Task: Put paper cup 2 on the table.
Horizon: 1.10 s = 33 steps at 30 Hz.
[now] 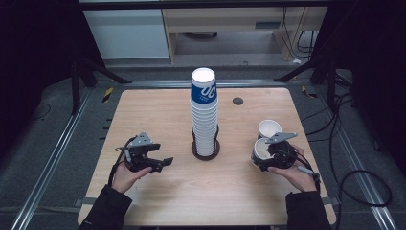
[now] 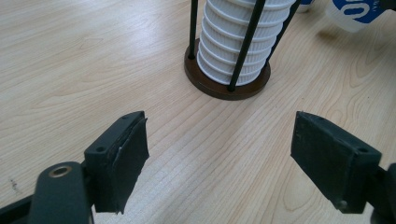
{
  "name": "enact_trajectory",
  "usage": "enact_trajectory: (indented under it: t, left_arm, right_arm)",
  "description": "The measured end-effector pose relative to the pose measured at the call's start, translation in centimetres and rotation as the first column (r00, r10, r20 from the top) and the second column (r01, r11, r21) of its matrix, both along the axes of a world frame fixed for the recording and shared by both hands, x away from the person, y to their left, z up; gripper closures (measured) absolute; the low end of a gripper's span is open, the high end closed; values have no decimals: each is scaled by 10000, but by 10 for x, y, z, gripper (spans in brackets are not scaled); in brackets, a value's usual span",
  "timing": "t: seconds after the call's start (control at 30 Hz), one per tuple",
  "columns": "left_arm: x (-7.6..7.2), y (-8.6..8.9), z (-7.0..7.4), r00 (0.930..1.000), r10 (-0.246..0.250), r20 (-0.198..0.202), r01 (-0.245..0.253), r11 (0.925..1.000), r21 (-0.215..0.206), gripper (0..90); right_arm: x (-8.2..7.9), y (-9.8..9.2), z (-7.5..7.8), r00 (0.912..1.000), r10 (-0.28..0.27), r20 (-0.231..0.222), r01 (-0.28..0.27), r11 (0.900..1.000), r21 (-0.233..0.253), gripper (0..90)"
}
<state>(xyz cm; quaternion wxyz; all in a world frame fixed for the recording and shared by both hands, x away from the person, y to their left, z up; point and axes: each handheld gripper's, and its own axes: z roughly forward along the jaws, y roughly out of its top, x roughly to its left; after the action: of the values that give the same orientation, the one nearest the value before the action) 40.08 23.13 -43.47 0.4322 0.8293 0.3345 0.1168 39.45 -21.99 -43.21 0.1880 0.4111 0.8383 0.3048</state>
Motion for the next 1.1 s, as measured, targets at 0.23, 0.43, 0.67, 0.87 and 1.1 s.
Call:
enact_trajectory:
  t: [0.23,0.43,0.67,0.87,1.1]
  left_arm:
    - [1,0,-1,10000,11,-11,-11,10000,48,183]
    - [1,-1,-2,10000,-19,-60,20,10000,91,183]
    - [2,-1,-3,10000,-12,-78,13,9999,139,184]
    - [2,-1,-4,9999,-36,-112,38,9999,156,183]
    - [2,-1,-4,9999,-53,-136,55,9998,168,183]
  right_arm:
    - [7,-2,-6,9990,-325,-306,317,9992,-256,193]
    - [12,-1,-12,9976,-460,-526,441,9983,-369,191]
    - [17,-5,-17,9936,-845,-743,807,9954,-525,188]
    - [21,-4,-22,9924,-864,-875,810,9947,-631,183]
    - [21,-3,-24,9949,-732,-695,685,9954,-675,144]
